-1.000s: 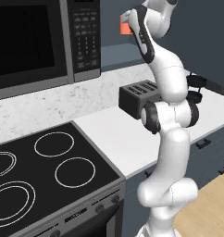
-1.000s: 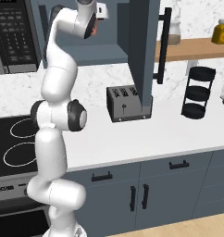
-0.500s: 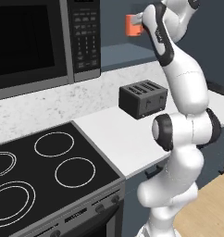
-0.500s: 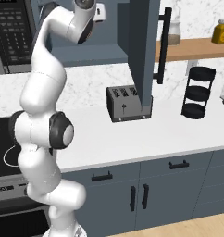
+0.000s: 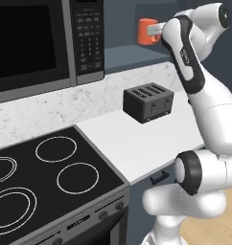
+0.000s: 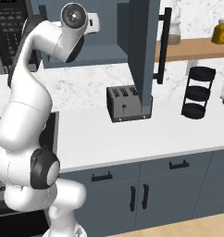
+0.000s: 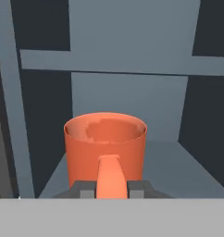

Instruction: Gather all objects into one cabinet and sort the glasses and bowls to opposite sides.

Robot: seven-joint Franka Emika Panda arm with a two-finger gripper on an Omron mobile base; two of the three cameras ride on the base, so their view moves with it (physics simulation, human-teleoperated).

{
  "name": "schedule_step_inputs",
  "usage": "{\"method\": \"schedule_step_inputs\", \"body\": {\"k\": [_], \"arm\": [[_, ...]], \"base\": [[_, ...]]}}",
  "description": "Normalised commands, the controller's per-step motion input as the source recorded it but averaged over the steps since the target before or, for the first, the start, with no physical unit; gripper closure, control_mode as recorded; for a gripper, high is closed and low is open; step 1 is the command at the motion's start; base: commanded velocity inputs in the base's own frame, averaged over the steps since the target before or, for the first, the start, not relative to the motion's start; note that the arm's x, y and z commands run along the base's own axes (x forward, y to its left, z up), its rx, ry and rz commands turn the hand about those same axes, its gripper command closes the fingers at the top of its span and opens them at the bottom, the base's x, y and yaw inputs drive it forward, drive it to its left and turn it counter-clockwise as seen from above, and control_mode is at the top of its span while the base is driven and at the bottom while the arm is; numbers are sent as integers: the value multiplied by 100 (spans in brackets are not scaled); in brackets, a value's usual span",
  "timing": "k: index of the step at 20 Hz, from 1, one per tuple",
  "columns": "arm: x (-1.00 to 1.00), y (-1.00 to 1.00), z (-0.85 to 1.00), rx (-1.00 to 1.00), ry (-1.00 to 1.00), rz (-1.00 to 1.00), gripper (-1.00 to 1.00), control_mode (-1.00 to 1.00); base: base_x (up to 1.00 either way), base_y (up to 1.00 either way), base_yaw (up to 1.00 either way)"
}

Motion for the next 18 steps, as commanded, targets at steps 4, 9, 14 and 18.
{"method": "schedule_step_inputs", "body": {"k": [4,9,14,18], "arm": [[-96,0,-9,3,0,0,100,-100],[-95,0,-10,1,0,0,100,-100],[-76,1,-10,0,0,0,100,-100],[-55,10,-3,0,0,0,100,-100]], "base": [[0,0,0],[0,0,0],[0,0,0],[0,0,0]]}}
